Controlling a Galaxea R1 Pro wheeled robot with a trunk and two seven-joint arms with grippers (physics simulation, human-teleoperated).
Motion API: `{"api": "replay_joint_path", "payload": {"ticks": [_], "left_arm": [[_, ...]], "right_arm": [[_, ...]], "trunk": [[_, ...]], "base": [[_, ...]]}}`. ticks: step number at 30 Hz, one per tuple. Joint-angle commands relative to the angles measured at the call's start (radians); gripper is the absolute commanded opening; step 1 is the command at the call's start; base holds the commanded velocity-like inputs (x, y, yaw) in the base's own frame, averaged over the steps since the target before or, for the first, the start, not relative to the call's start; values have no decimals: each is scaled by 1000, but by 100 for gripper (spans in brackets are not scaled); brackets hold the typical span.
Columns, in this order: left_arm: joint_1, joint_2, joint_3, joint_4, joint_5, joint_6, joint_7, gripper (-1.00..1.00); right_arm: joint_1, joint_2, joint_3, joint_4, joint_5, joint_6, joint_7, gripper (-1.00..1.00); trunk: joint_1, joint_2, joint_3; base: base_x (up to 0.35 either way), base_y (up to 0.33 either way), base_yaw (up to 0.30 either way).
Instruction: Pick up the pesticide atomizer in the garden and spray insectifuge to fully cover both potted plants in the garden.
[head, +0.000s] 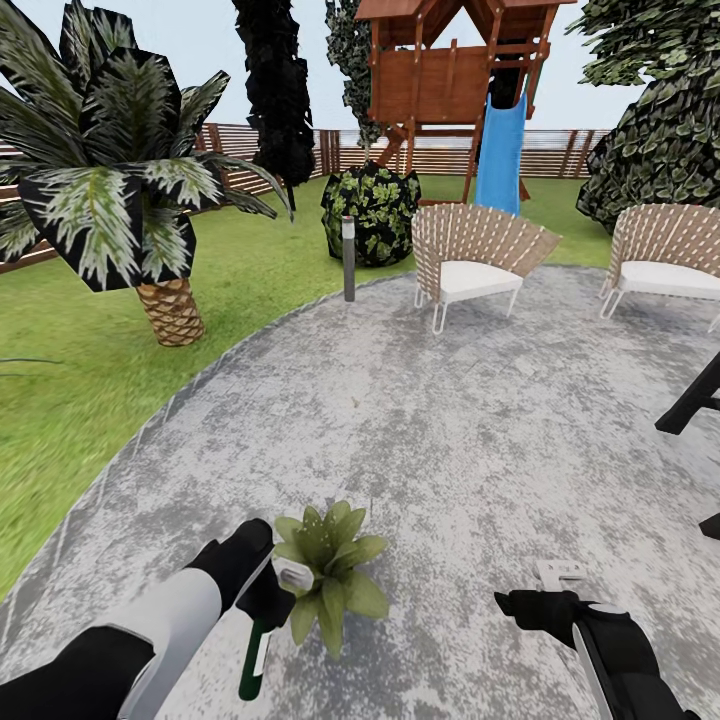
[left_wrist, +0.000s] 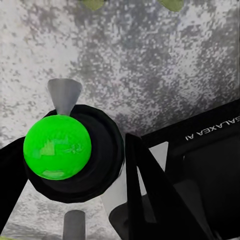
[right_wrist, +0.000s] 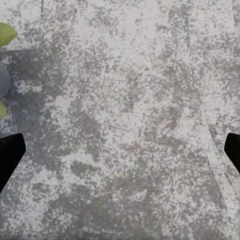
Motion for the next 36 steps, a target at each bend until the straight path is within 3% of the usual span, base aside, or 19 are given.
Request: {"api": "replay_joint_path", "payload": {"ticks": [1, 16, 36], "left_arm": [[-1, 0, -2, -1, -11, 2, -10, -100], [-7, -1, 4, -1, -9, 2, -10, -100], [2, 0, 5, 2, -9, 2, -9, -100]], "right_arm": [[-1, 0, -1, -1, 11, 4, 9, 100], [-1, 0, -1, -1, 11, 4, 9, 100], [-1, 0, -1, 0, 11, 4, 9, 100]], "trunk": [[0, 0, -1], [0, 0, -1], [0, 0, -1]], "base": [[0, 0, 0], [0, 0, -149], [0, 72, -5]]}}
